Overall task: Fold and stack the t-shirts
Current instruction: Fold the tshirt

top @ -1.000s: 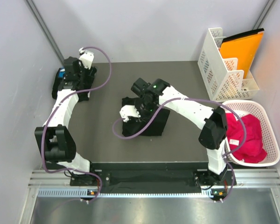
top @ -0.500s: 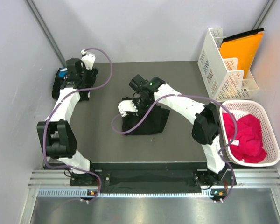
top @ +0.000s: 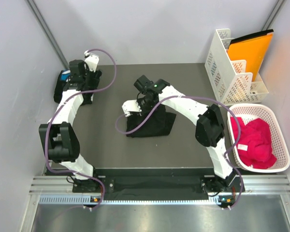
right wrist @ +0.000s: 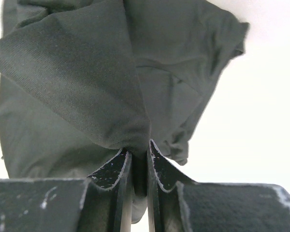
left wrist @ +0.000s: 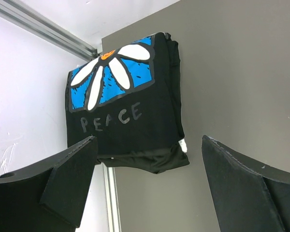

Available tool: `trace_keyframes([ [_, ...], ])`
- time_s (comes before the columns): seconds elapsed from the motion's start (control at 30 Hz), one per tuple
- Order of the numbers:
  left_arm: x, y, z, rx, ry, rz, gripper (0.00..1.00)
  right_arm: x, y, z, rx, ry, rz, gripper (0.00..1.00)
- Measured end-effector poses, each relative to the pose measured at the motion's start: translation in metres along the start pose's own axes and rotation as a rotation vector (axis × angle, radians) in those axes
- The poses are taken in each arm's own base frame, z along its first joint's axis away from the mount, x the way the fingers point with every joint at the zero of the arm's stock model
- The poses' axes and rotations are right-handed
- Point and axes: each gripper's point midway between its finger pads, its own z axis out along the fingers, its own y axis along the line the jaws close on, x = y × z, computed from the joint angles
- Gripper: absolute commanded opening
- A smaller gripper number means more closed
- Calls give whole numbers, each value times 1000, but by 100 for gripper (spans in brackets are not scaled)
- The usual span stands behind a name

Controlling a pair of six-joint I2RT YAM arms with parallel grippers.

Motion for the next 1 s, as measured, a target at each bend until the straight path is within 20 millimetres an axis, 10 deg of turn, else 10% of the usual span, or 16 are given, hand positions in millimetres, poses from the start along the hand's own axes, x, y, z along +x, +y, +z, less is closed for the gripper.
trace_keyframes([
  [0.17,1,0,2,1,3,-3,93,6,-16,2,52,7,8,0],
  [0.3,2,-2,4,4,8,-2,93,14,-26,10,78,19,19,40],
  [0.37,2,-1,4,3,7,-3,93,19,-31,14,93,26,29,43],
  [0.73,2,-2,9,6,11,-9,93,42,-65,39,307,90,109,38],
  [0.87,3,-3,12,8,15,-13,93,38,-64,38,306,61,131,0],
  [1.0,2,-3,12,7,13,-18,93,27,-54,34,261,4,162,0],
])
